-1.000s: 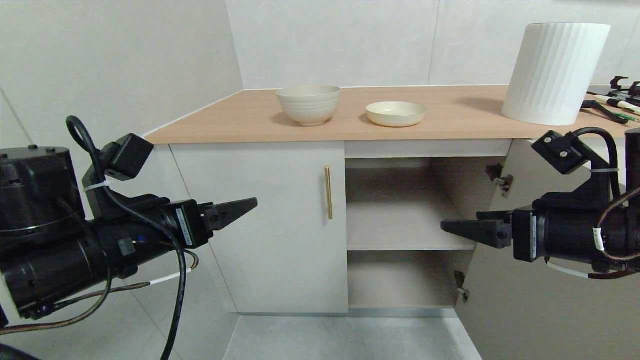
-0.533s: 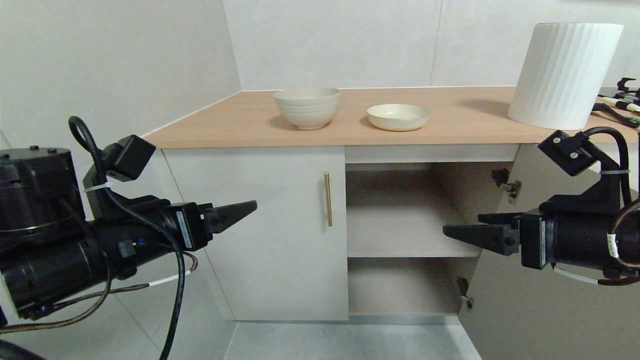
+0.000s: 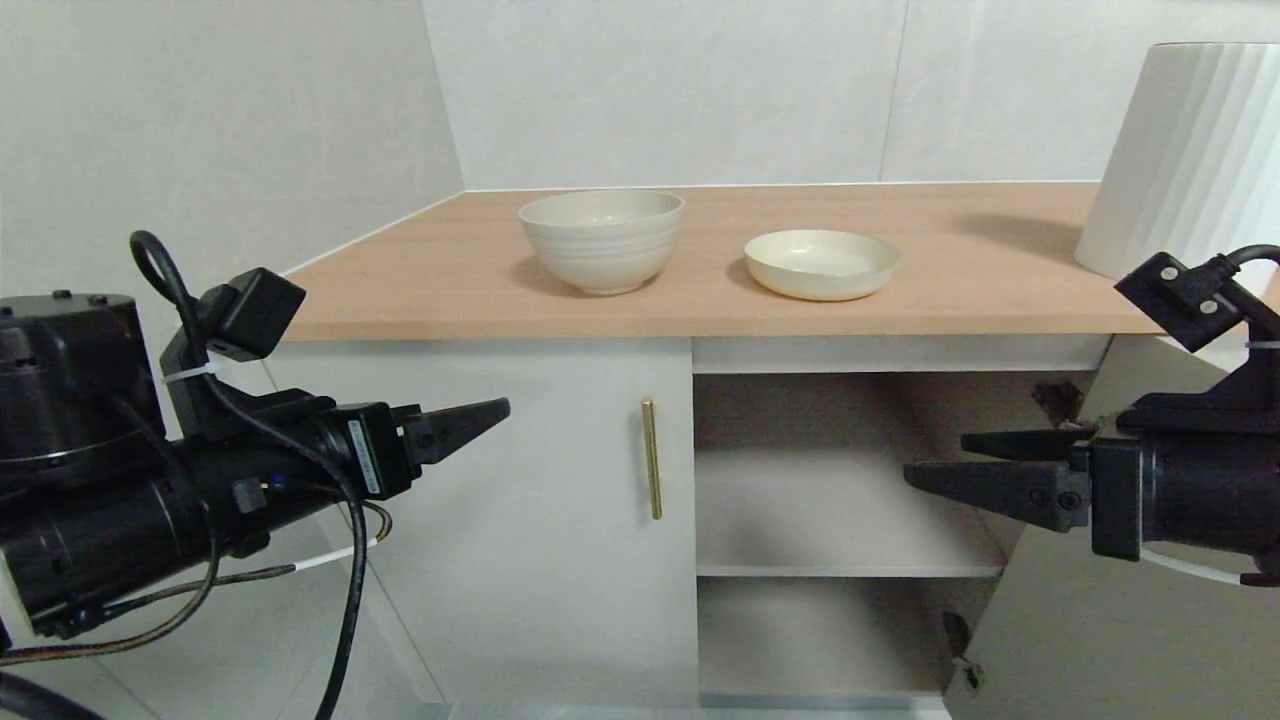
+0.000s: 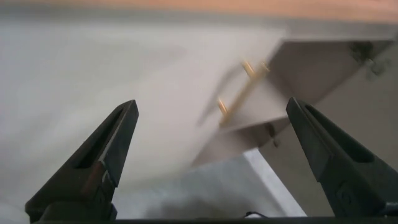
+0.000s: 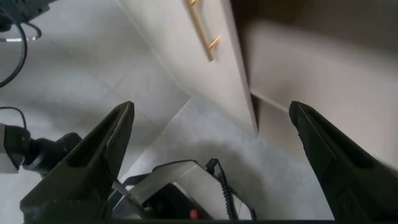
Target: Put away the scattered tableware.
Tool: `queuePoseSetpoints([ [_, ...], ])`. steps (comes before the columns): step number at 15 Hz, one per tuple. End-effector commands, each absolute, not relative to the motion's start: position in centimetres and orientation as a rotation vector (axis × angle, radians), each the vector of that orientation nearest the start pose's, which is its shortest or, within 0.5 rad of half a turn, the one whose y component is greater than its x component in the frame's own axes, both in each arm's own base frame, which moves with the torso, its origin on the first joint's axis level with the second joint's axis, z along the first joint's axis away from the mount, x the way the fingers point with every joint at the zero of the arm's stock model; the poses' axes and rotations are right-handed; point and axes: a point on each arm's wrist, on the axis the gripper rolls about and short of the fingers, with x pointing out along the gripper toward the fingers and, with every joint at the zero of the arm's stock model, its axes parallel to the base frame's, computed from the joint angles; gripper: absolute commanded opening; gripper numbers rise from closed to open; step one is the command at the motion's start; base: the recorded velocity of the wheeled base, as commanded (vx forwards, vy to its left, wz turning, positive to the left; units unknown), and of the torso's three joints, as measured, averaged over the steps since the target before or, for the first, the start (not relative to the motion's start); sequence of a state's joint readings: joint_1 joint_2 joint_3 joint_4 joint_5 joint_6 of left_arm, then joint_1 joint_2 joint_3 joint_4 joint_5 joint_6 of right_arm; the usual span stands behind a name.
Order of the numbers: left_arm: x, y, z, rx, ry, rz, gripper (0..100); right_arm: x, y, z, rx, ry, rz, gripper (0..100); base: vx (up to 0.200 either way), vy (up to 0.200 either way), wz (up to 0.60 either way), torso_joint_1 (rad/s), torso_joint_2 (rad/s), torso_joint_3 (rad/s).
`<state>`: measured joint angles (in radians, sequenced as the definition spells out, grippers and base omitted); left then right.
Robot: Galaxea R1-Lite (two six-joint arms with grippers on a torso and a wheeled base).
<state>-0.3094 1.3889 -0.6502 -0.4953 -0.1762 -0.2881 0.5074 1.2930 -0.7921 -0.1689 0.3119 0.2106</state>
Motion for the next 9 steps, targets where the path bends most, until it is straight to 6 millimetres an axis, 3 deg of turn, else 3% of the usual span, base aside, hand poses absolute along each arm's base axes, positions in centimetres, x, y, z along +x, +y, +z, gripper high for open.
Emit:
queuePoseSetpoints([
  [1,20.9,-7.1,21.1,-0.267,0.300,-0.447,100,16.9,10.2,24.1,0.169,0.406,0.782,100,0.200,0.000,0.00,0.002,0.00,0.007],
  [4,19.7,-6.8,22.2,-0.272,0.256,-0.476,100,16.1,9.8,24.2,0.176,0.399,0.831,100,0.000,0.000,0.00,0.000,0.00,0.000],
  [9,19.6,-6.8,22.2,-0.273,0.257,-0.483,100,15.3,9.4,24.5,0.172,0.368,0.845,100,0.000,0.000,0.00,0.000,0.00,0.000],
])
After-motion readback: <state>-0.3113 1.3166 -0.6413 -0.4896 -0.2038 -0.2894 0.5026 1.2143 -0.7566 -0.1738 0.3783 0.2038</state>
